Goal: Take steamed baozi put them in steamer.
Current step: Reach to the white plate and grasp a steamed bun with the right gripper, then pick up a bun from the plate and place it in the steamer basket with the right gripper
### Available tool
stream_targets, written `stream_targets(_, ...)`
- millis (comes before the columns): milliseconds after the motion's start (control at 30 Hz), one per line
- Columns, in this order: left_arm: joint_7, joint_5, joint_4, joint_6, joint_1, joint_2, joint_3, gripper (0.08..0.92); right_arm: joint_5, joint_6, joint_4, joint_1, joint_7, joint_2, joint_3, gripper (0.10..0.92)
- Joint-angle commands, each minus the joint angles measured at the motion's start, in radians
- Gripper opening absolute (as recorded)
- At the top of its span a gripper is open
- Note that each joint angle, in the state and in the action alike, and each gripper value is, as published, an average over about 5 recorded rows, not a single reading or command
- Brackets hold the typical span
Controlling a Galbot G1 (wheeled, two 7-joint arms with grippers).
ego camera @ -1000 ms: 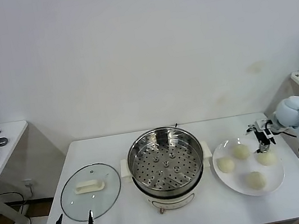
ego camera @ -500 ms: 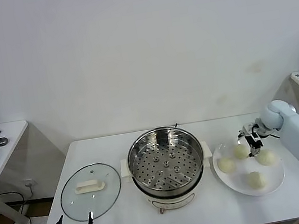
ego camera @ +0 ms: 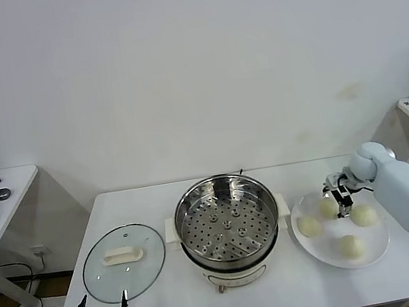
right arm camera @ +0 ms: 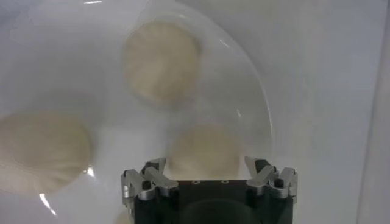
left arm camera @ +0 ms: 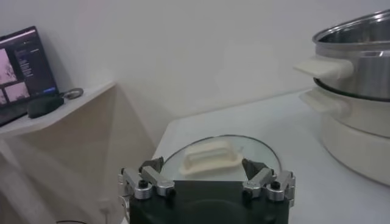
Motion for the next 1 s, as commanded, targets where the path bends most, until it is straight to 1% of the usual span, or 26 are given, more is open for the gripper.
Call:
stream_targets(33, 0.0, 0.0, 0.001, 0.0, 0.0, 0.0, 0.001, 0.823, -0.018, 0.004, -0.02, 0.003, 0.005, 0.011, 0.001, 0.783)
stream_targets(367, -0.002, 0.001, 0.001, 0.0, 0.001, -0.002, 0.003, 0.823, -0.002, 0.005, -0.019, 0.002, 0.0, 0.006, 0.01, 0.503)
stream_targets(467, -0.003, 0.001, -0.002, 0.0, 0.003, -0.002, 0.005, 0.823, 0.024, 0.001, -0.002, 0.006, -0.003, -0.006, 0.013, 0.453)
stream_targets(633, -0.007, 0.002, -0.014, 0.0, 0.004, -0.002, 0.007, 0.823, 0.121, -0.022, 0.084, 0.043, -0.029, -0.054, -0.005, 0.442)
stream_targets(733, -0.01, 0.007, -0.024, 0.001, 0.001, -0.001, 0.008, 0.823, 0.229, -0.047, 0.154, 0.118, -0.058, -0.093, -0.071, 0.441)
stream_targets(867, -0.018, 0.02, -0.033, 0.003, -0.009, -0.003, 0.013, 0.823, 0.387, -0.071, 0.216, 0.294, -0.088, -0.111, -0.192, 0.442)
stream_targets(1000, -0.027, 0.032, -0.044, 0.004, -0.018, -0.01, 0.02, 0.823, 0.526, -0.072, 0.215, 0.489, -0.11, -0.067, -0.314, 0.442)
